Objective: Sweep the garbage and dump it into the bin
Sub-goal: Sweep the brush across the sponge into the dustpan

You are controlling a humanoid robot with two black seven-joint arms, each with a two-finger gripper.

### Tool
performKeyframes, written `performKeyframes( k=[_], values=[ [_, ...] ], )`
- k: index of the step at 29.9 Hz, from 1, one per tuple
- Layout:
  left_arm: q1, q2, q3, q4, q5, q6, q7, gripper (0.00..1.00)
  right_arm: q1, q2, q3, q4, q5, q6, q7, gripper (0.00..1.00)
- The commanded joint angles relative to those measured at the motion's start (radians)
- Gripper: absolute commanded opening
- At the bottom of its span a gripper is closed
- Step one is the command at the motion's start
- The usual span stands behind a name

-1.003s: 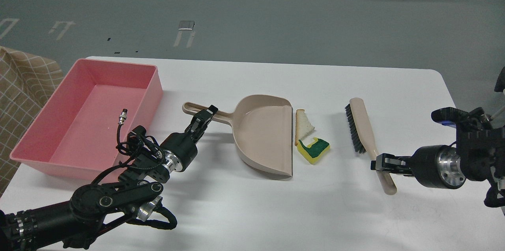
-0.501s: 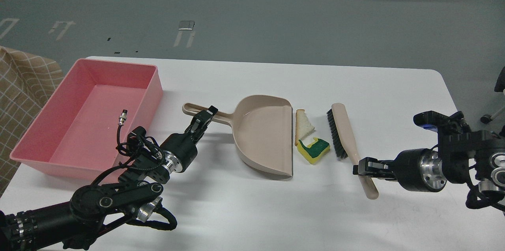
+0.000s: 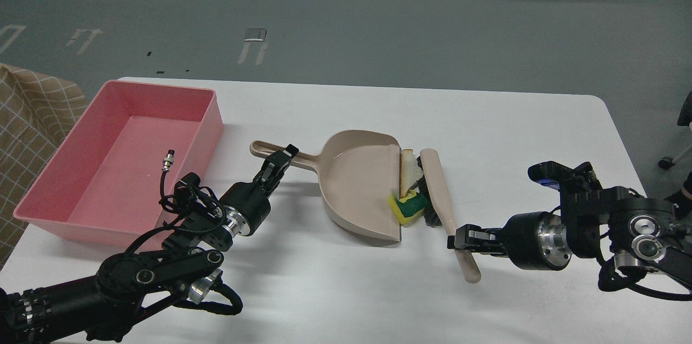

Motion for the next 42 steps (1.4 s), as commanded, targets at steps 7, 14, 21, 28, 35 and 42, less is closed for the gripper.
performKeyframes(
  k=[7,14,21,28,35,42],
  values=[
    [-0.002,0.002,0.000,0.000,0.000,0.000,0.000,0.00,-0.005,0.106,0.013,-0.054,0.000,0.000,0.000,0.00],
    [-0.001,0.001,0.000,0.000,0.000,0.000,0.000,0.00,0.005,0.161,0.019,-0.073,-0.001,0.000,0.000,0.00],
    [-0.004,0.001,0.000,0.000,0.000,0.000,0.000,0.00,0.009,0.208,0.031,-0.074,-0.003,0.000,0.000,0.00],
    [-0.004,-0.002,0.000,0.000,0.000,0.000,0.000,0.00,0.012,0.214,0.050,-0.073,-0.001,0.000,0.000,0.00],
    [-0.008,0.001,0.000,0.000,-0.002,0.000,0.000,0.00,0.048,0.212,0.061,-0.060,0.000,0.000,0.000,0.00],
    [-0.007,0.001,-0.002,0.000,-0.003,0.000,0.000,0.00,0.083,0.203,0.096,-0.057,0.002,0.000,0.000,0.00]
  ],
)
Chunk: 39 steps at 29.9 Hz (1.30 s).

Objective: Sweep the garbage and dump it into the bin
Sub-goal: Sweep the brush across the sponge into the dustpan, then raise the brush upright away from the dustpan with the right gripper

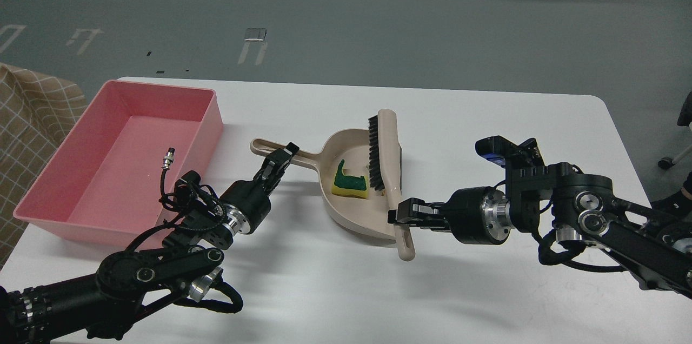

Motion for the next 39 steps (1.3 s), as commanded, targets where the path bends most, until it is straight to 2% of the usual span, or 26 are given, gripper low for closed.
performKeyframes(
  k=[1,8,24,30,39],
  values=[
    [0.000,0.000,-0.001,0.000,0.000,0.000,0.002,0.00,0.017,-0.005,0.029,0.000,0.004,0.000,0.000,0.00],
    [0.000,0.009,-0.012,0.000,-0.014,0.000,0.002,0.00,0.034,-0.025,0.107,-0.006,0.030,0.000,0.000,0.00],
    [-0.016,0.008,-0.021,-0.002,-0.043,0.000,0.002,0.00,0.035,-0.213,0.166,-0.018,0.075,0.000,0.000,0.00],
    [-0.019,0.014,-0.064,-0.002,-0.066,0.000,0.002,0.00,0.028,-0.262,0.166,-0.024,0.095,0.000,0.000,0.00],
    [-0.019,0.029,-0.107,-0.006,-0.068,-0.001,0.003,0.00,0.023,-0.273,0.180,-0.061,0.105,0.000,0.000,0.00]
  ],
)
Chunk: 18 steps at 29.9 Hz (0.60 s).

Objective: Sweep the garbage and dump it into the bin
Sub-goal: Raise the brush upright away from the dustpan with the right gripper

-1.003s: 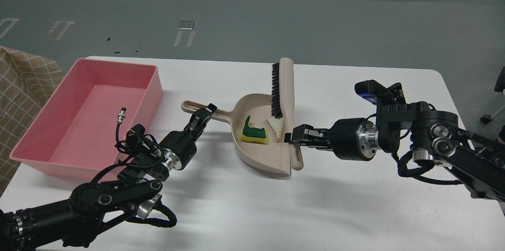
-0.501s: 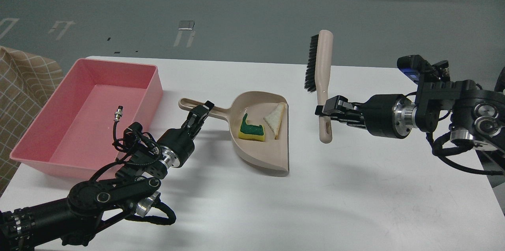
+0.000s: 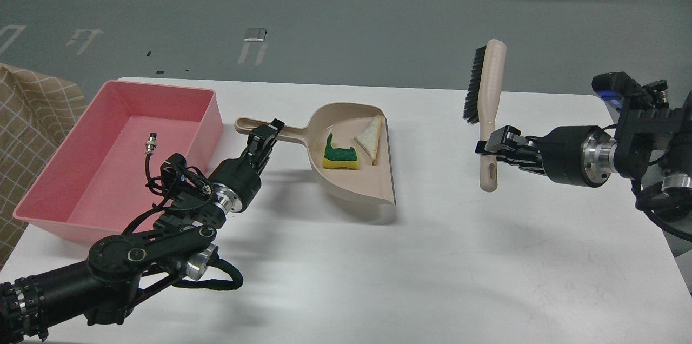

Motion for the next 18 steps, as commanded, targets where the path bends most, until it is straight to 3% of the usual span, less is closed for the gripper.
performKeyframes(
  k=[1,18],
  values=[
    [0.000,0.005,-0.018,-0.001,-0.002,-0.004,0.001,0.00,0.000,-0.001,0.013,-0.014,0.010,0.000,0.000,0.00],
    [-0.009,0.037,-0.055,-0.010,-0.018,-0.050,0.001,0.00,-0.020,-0.048,0.018,-0.026,0.028,0.000,0.000,0.00]
  ],
)
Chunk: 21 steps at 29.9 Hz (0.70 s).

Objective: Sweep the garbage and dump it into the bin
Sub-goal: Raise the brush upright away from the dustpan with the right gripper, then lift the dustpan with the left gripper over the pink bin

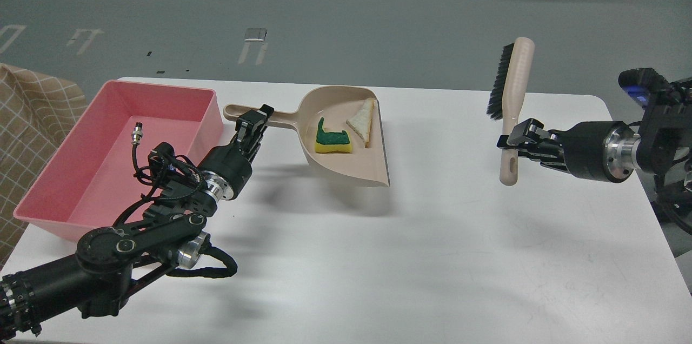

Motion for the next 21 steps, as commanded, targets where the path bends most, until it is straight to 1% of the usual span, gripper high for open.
performKeyframes(
  k=[1,2,7,16,21],
  values=[
    [-0.013,0.020,-0.011,0.000,-0.019,-0.025,0.000,0.00,-0.008,-0.002,0.000,0.000,-0.001,0.000,0.000,0.00],
    [-0.014,0.021,-0.011,0.000,-0.019,-0.025,0.000,0.00,-0.008,-0.002,0.000,0.000,-0.001,0.000,0.000,0.00],
    [-0.030,0.050,-0.040,0.000,-0.031,-0.080,0.000,0.00,-0.020,-0.002,0.000,0.000,-0.001,0.000,0.000,0.00],
    [-0.041,0.109,-0.058,0.000,-0.045,-0.130,0.000,0.00,-0.029,-0.001,0.000,0.000,-0.001,0.000,0.000,0.00],
    [-0.055,0.171,-0.077,0.000,-0.073,-0.189,0.000,0.00,-0.029,0.004,0.000,-0.003,-0.001,0.000,0.000,0.00]
  ],
)
